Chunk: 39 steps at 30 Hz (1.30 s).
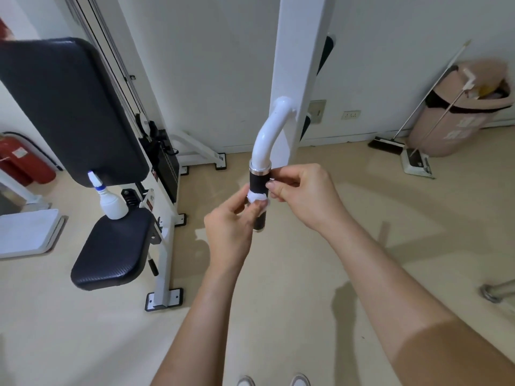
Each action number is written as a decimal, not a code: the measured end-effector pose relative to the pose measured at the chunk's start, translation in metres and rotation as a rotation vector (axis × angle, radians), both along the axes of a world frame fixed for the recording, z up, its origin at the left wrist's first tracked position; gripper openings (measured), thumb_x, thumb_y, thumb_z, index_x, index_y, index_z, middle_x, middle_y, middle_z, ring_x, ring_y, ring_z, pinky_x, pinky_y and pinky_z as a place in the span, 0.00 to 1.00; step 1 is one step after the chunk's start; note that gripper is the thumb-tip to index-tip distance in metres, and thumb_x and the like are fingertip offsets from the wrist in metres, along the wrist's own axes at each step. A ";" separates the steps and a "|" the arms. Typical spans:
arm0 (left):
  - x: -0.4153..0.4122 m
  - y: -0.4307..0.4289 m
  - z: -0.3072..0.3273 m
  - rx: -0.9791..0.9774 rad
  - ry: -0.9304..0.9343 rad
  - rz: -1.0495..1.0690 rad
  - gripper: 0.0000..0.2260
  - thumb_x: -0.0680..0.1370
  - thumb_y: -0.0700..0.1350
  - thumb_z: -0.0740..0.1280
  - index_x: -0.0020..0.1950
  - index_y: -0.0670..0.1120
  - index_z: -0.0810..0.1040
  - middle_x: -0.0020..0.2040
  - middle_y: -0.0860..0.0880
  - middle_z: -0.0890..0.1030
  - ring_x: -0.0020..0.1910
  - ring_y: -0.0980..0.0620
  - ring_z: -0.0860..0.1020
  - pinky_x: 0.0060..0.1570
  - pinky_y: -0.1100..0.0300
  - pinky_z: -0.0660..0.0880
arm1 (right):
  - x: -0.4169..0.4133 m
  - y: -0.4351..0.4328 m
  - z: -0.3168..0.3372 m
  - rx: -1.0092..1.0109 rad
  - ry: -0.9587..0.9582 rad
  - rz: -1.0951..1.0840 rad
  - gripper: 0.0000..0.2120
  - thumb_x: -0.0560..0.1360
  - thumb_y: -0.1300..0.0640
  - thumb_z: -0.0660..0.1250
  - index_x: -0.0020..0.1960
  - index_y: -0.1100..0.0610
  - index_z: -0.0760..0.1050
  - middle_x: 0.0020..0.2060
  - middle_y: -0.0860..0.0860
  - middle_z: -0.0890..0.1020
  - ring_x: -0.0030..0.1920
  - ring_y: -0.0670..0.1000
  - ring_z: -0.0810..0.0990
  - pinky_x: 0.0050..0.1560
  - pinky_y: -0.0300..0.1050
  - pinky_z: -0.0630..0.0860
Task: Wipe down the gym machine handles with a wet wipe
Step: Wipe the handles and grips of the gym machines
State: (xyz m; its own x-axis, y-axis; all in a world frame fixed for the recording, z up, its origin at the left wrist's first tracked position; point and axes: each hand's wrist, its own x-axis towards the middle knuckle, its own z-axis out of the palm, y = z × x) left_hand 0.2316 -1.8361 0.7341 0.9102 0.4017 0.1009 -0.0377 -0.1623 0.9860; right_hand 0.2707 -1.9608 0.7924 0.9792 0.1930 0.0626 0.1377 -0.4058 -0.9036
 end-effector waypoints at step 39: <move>0.005 0.017 0.036 0.242 -0.045 -0.215 0.06 0.73 0.39 0.73 0.44 0.46 0.78 0.42 0.51 0.84 0.44 0.57 0.83 0.48 0.62 0.78 | -0.033 0.014 -0.068 0.350 0.040 -0.457 0.09 0.69 0.66 0.72 0.35 0.54 0.77 0.36 0.48 0.85 0.38 0.49 0.84 0.40 0.41 0.79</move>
State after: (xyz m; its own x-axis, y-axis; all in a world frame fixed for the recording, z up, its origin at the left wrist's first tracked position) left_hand 0.2361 -1.8195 0.7698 0.9641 0.1604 0.2116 -0.1387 -0.3752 0.9165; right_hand 0.2372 -1.9468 0.7245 0.9611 -0.2760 0.0072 -0.0189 -0.0918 -0.9956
